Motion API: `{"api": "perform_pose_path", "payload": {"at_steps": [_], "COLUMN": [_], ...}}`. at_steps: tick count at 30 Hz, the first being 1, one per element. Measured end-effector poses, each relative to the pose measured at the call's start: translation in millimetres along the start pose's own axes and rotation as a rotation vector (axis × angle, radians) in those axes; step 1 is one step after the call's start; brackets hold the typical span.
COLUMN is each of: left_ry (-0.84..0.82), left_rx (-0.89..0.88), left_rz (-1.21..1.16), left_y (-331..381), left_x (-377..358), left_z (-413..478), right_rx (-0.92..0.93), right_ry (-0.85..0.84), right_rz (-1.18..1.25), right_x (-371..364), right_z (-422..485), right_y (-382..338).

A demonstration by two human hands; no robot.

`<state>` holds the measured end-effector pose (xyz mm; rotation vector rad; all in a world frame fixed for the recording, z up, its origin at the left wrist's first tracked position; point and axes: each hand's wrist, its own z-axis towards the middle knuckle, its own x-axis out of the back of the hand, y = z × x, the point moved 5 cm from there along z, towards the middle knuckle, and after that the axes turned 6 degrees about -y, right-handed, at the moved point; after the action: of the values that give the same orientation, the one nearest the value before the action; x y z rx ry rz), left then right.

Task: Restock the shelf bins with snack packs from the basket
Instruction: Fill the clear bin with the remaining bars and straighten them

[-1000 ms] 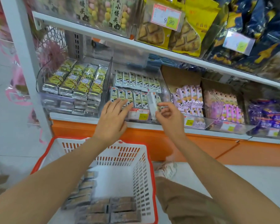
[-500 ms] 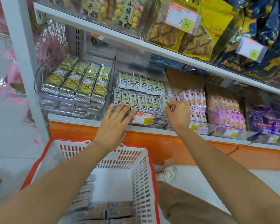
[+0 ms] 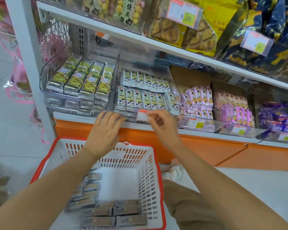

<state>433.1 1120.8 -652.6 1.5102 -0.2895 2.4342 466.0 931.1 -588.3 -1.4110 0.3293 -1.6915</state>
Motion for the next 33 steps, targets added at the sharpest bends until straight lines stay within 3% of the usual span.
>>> {"api": "perform_pose_path", "payload": {"at_steps": [5,10,15,21,29,33], "left_ry": [-0.192,-0.484,-0.642,-0.567,-0.421,-0.420], "left_rx": [0.009,0.160,0.263,0.270,0.246,0.262], "left_rz": [-0.029,0.031,0.065,0.007,-0.008,-0.028], "left_y": [-19,-51,-79,-95,-96,-95], "left_x": [-24,-69,-107,-137,-153,-155], "left_z": [-37,-77,-98,-113,-118,-119], "right_rx": [-0.021,-0.152,-0.276,-0.326,-0.522,-0.363], "right_ry": [-0.227,-0.398,-0.551,-0.781,-1.272,-1.448], "right_rz": [0.054,0.054,0.042,0.028,0.171,0.024], "right_x": [-77,-152,-211,-261,-293,-293], "right_z": [-31,-61,-85,-121,-177,-186], "right_y": [17,62,107,145,144,129]}}
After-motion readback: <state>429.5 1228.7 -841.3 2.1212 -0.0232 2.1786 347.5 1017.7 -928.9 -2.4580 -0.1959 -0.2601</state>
